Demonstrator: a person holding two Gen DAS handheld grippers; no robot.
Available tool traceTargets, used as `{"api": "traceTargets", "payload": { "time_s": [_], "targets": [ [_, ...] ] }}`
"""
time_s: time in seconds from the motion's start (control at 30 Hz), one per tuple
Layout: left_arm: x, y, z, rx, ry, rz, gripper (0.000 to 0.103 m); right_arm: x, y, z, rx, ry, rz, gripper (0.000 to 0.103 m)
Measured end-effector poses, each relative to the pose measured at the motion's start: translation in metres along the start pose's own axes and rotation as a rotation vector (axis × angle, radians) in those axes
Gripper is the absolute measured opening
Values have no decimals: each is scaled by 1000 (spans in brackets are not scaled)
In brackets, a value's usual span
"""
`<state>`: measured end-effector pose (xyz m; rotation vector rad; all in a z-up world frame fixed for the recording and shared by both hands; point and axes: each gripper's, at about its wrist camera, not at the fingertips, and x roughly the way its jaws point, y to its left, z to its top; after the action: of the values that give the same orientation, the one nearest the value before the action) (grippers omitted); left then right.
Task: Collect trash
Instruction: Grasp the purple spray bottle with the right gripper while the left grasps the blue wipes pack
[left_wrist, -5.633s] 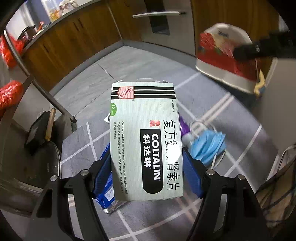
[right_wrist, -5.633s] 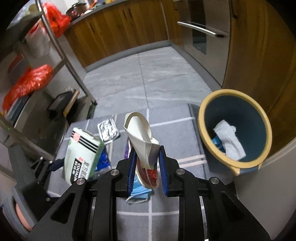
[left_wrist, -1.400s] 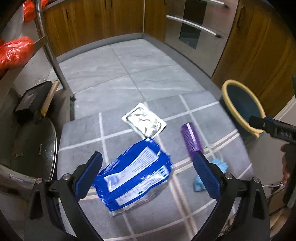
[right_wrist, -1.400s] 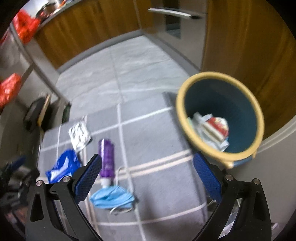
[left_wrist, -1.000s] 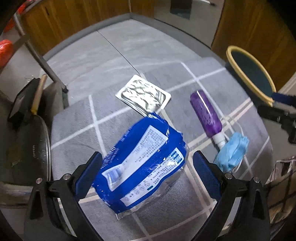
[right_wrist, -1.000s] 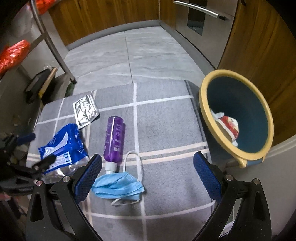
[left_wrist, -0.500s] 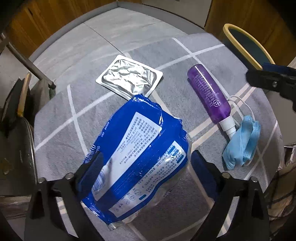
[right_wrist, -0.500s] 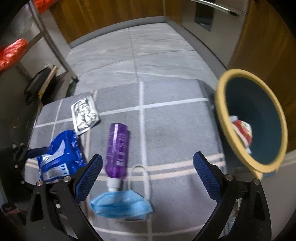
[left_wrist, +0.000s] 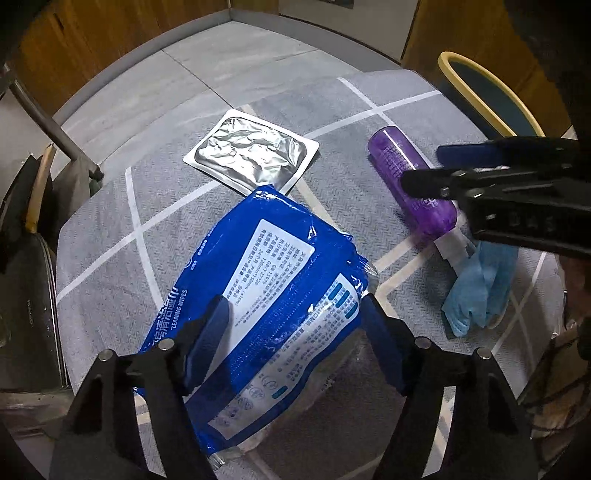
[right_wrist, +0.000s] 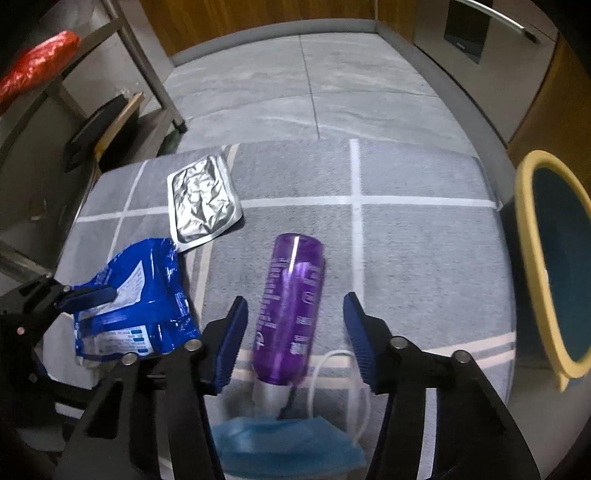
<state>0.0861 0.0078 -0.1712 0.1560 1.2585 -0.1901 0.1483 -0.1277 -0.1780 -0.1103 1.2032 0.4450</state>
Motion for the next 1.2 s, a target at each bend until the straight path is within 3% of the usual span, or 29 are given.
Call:
{"api": "traceTargets", "payload": {
  "time_s": [0.27, 0.3, 0.4, 0.5, 0.53, 0.9, 1.2],
  "targets": [
    [6, 4, 3, 17, -7, 5, 66, 22, 5, 3, -22, 17, 4, 47],
    [5, 4, 4, 22, -9, 6, 63, 22, 5, 4, -23, 12, -2, 38],
    [3, 1, 6, 45, -15, 4, 53, 22, 2, 5, -4, 17, 9, 36],
    [0, -4, 7, 66, -19, -21, 34, 16, -3, 7, 14, 6, 4, 35],
    [-1, -5, 7, 68, -19, -20, 31, 12, -3, 8, 17, -3, 6, 35],
    [-23, 6, 11, -10, -71, -58, 18, -37, -9, 13, 42, -127, 16, 34],
    [-53, 7, 9, -31, -137, -51, 14, -65, -4, 7, 33, -173, 1, 34]
  ]
}}
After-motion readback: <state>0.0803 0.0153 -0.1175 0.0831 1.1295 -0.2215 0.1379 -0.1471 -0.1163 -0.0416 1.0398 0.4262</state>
